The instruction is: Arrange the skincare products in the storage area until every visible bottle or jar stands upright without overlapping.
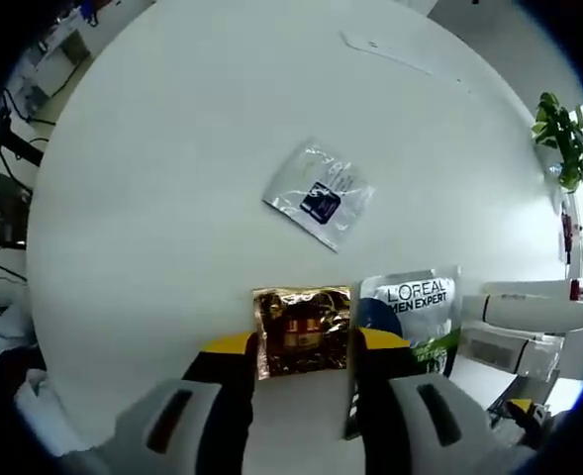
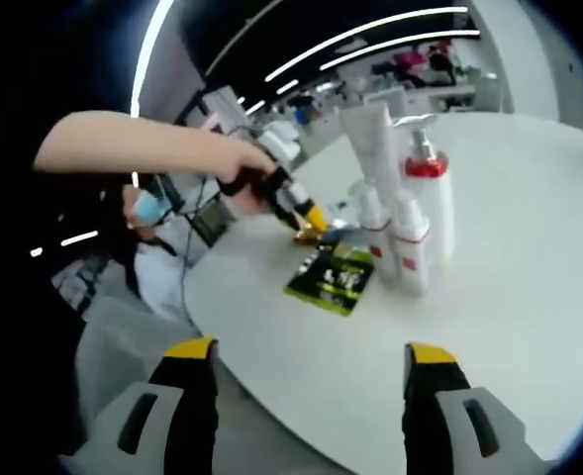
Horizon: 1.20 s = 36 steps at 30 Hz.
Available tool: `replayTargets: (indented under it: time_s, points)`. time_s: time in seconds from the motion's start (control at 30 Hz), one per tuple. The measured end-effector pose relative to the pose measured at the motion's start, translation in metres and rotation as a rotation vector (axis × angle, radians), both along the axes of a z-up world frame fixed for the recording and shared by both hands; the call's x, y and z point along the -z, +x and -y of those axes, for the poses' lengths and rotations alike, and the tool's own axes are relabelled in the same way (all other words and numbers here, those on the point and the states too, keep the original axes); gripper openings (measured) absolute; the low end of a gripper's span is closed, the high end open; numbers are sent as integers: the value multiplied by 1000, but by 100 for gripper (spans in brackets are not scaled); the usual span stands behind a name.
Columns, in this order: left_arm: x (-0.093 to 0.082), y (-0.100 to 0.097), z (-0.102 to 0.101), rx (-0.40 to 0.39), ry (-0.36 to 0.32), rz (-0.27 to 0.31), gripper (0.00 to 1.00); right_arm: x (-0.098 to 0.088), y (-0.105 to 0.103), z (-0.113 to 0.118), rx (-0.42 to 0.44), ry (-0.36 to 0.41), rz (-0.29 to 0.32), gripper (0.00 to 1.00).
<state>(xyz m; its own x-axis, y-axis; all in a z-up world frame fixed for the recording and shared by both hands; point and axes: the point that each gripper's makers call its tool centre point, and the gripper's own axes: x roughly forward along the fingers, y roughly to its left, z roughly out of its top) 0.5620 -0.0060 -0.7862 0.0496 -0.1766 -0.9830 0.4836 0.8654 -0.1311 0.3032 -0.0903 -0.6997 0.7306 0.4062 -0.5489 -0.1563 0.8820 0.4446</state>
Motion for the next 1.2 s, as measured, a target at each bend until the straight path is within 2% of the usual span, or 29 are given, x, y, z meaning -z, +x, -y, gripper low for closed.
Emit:
replayTargets:
  time_s: [0.43, 0.6, 0.73, 0.8, 0.87, 1.1, 1.2]
  points:
    - [-4, 8, -1, -8, -25, 11, 53, 0, 0, -1, -1, 6, -2, 77]
    - [-16, 15, 7, 16, -65, 50, 57, 2, -1, -3, -12, 3, -8, 77]
    - [-23, 19, 13, 85, -97, 93, 62, 3, -2, -5, -25, -2, -14, 77]
    - [-27, 17, 17, 115, -118, 91, 62, 3, -2, -5, -28, -7, -15, 77]
    - [-31, 23, 20, 155, -137, 138, 64, 3, -2, -5, -29, -7, -15, 77]
    - [-31, 36, 21, 237, -138, 182, 66, 6, -5, -6, -35, -8, -27, 77]
    - [-30, 42, 26, 320, -130, 225, 67, 7, -5, -5, -33, -13, -31, 77]
